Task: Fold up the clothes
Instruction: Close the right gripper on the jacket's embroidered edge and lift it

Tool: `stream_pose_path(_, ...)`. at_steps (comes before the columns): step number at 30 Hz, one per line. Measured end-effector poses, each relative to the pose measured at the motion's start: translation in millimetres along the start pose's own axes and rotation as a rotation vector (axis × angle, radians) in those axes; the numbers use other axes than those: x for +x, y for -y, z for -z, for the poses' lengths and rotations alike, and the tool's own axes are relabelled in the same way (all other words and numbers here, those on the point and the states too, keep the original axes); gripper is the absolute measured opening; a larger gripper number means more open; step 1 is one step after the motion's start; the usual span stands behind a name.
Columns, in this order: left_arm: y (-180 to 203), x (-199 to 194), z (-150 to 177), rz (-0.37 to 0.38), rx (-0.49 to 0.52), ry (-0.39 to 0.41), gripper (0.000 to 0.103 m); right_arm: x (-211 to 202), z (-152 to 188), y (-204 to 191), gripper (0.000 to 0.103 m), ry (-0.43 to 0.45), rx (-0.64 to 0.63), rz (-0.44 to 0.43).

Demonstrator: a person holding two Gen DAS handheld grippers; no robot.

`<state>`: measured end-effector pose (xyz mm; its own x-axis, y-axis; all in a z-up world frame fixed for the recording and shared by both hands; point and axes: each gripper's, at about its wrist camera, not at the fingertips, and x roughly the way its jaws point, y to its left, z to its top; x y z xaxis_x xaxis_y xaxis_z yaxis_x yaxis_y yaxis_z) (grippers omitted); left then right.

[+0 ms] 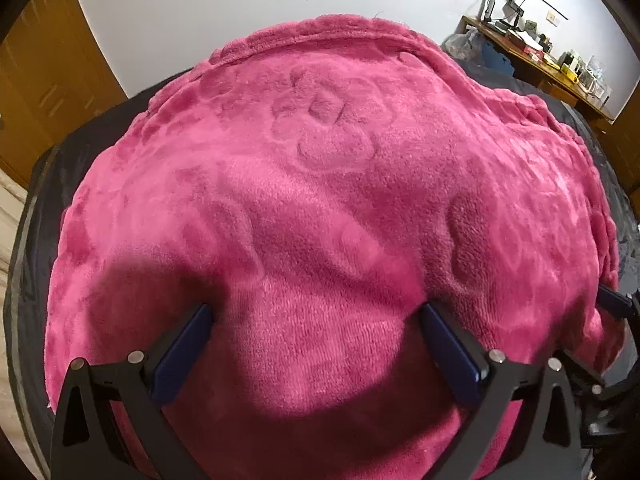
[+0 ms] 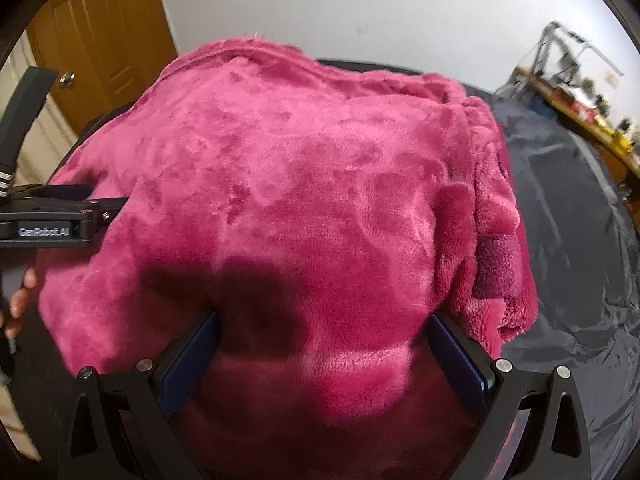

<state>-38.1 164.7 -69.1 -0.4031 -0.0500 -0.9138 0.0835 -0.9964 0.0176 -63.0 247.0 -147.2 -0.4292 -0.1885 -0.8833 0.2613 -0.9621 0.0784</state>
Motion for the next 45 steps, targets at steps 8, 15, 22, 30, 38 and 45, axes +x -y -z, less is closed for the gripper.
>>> stream_pose_path(8, -36.2, -29.7, -15.0, -0.045, -0.075, 0.100, 0.103, -9.4, -20.8, 85.6, 0.103, 0.036, 0.265, -0.123)
stream_pose_path(15, -88.7, -13.0, -19.0, -0.149, -0.183, 0.046, 0.103, -5.4, -36.6, 149.7, 0.103, 0.049, 0.454, -0.231)
stream_pose_path(22, -93.7, -4.2, 2.5, -0.172, -0.186, 0.002, 0.103, 19.5, -40.7, 153.9, 0.103, 0.004, 0.444, -0.300)
stream_pose_path(30, -92.7, 2.4, 6.0, -0.152, -0.214, -0.023, 0.103, 26.6, -45.7, 149.3, 0.103, 0.005, 0.426, -0.365)
stream_pose_path(38, -92.5, 10.8, 6.1, -0.160, -0.191, -0.021, 0.103, 35.5, -44.4, 141.9, 0.057, -0.035, 0.398, -0.477)
stream_pose_path(45, -88.7, 4.3, 7.7, -0.147, -0.185, 0.003, 0.103, 39.6, -43.5, 148.7, 0.051, -0.052, 0.439, -0.502)
